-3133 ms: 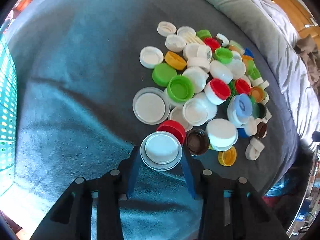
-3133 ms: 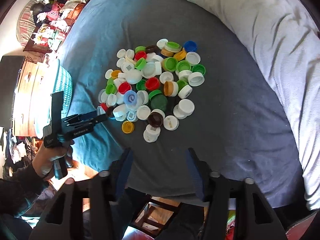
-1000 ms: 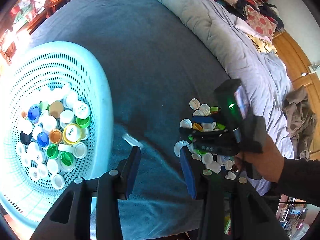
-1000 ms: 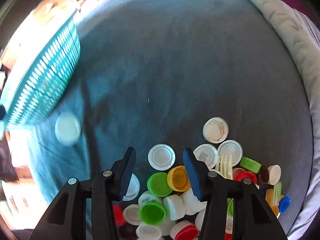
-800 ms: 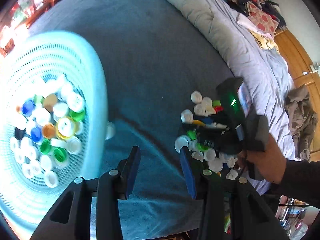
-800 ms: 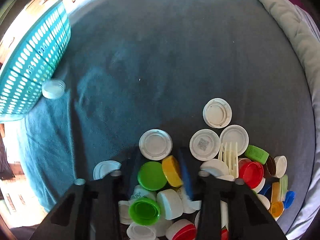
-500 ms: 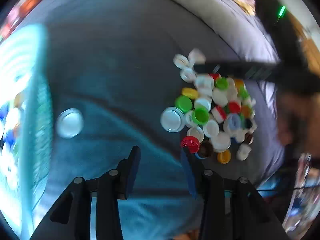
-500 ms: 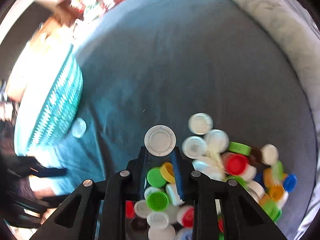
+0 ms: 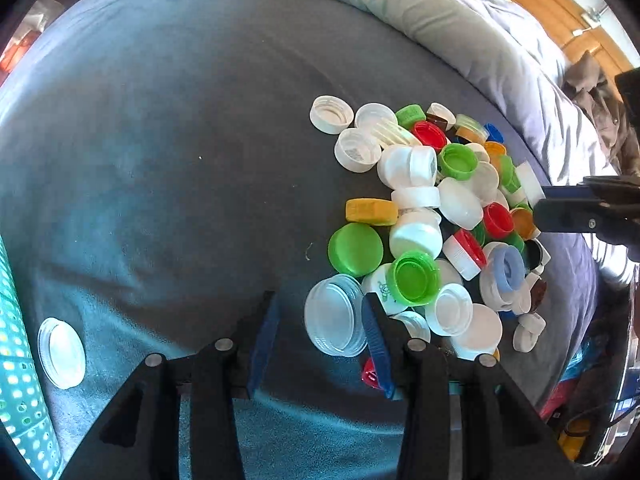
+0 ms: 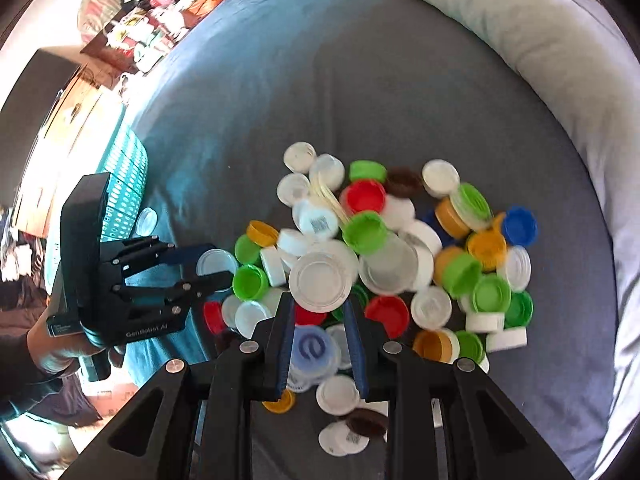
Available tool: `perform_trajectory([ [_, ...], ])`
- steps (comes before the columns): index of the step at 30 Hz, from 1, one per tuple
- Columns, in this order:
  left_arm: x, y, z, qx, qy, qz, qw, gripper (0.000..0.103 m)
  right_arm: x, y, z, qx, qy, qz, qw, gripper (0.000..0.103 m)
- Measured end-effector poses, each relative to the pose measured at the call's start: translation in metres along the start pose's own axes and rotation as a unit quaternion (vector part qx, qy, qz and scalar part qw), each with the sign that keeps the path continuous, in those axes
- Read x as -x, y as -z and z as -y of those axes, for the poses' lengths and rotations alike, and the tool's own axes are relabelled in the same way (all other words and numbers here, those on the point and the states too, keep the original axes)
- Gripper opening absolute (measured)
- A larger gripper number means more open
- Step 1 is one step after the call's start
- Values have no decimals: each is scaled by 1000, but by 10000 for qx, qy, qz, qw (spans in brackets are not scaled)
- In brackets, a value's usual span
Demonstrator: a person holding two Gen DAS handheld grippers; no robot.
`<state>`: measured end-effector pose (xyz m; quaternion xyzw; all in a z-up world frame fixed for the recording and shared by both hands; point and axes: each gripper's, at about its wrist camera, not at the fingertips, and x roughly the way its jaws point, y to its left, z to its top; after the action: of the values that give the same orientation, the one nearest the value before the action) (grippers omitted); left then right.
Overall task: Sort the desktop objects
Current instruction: 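Grasp a clear white lid with the left tool while the right tool grasps a white cap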
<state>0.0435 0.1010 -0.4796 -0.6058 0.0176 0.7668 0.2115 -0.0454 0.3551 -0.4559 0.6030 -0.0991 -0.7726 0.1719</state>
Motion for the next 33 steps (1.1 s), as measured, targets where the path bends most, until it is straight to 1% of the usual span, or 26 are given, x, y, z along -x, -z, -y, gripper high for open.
perform_trajectory([
  [2,4,0,0,45,111,-36,9999,43,1,3,0,-23,-42,35,10000,27],
  [3,5,2,2,13,107,-69,9999,43,-1,2,-4,-18,-56,46,10000,27],
  [9,4,3,5,-111,5,-106,9999,43,-1,-4,-5,-21,-131,135,9998,27],
  [14,13,13,0,-124,-85,-142,9998,43,2,-9,-6,-10,-181,199,9996,27],
  [15,13,13,2,-225,-130,-141,9996,43,3,-10,-6,-9,-185,205,9996,27],
  [16,13,12,4,-298,-153,-142,9993,46,3,-11,-6,-5,-192,215,9996,27],
  [17,13,11,6,-347,-111,-129,9993,55,3,-11,-7,10,-189,212,9996,27],
  [18,12,9,9,-418,-86,-110,9990,57,2,-12,-7,19,-184,208,9996,28],
  [20,10,5,13,-540,-175,-109,9983,57,0,-13,-7,2,-192,204,9996,28],
  [22,11,4,9,-408,-147,-106,9990,57,0,-14,-6,-10,-206,198,9996,28],
  [23,14,5,7,-341,-172,-79,9992,51,-1,-14,-7,-14,-223,202,9995,28],
  [24,17,6,5,-263,-231,-76,9994,41,0,-14,-7,-11,-232,207,9995,27],
  [29,41,6,-6,67,-267,-63,9996,41,4,-15,-10,-14,-245,248,9994,27],
  [33,81,-6,-3,213,-454,8,9987,41,16,-21,-14,-13,-235,295,9993,27],
])
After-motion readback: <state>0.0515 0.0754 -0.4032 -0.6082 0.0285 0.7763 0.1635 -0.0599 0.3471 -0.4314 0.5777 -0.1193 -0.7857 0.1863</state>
